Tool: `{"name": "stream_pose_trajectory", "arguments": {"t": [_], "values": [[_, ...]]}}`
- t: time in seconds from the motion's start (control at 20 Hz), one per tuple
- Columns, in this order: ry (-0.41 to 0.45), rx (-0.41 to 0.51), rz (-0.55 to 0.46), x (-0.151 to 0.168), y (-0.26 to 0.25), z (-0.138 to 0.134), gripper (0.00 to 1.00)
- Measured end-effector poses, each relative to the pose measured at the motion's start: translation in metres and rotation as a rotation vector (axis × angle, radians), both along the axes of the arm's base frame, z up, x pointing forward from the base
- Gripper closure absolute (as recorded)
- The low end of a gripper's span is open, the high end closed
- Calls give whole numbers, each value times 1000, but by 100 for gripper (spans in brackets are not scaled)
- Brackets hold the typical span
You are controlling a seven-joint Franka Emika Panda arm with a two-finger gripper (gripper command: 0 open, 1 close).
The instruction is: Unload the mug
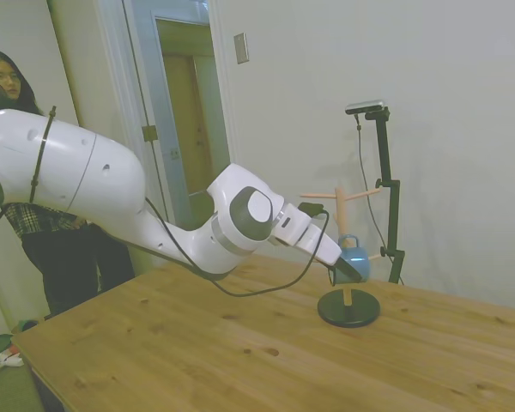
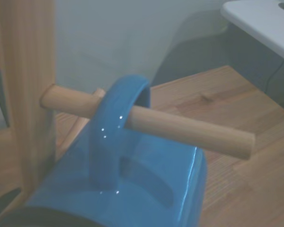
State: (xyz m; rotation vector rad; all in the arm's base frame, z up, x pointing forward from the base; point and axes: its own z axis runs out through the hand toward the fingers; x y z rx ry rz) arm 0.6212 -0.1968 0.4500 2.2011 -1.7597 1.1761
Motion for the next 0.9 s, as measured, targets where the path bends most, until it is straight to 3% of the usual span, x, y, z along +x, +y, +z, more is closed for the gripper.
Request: {"name": "stream_pose_trajectory", "arguments": {"t": [0.1, 0.15, 0.9], "values": [[0, -3, -6, 3, -5, -2, 0], [0, -5, -10, 4, -7, -2, 100], [-1, -1, -9, 10, -7, -6, 100]]}}
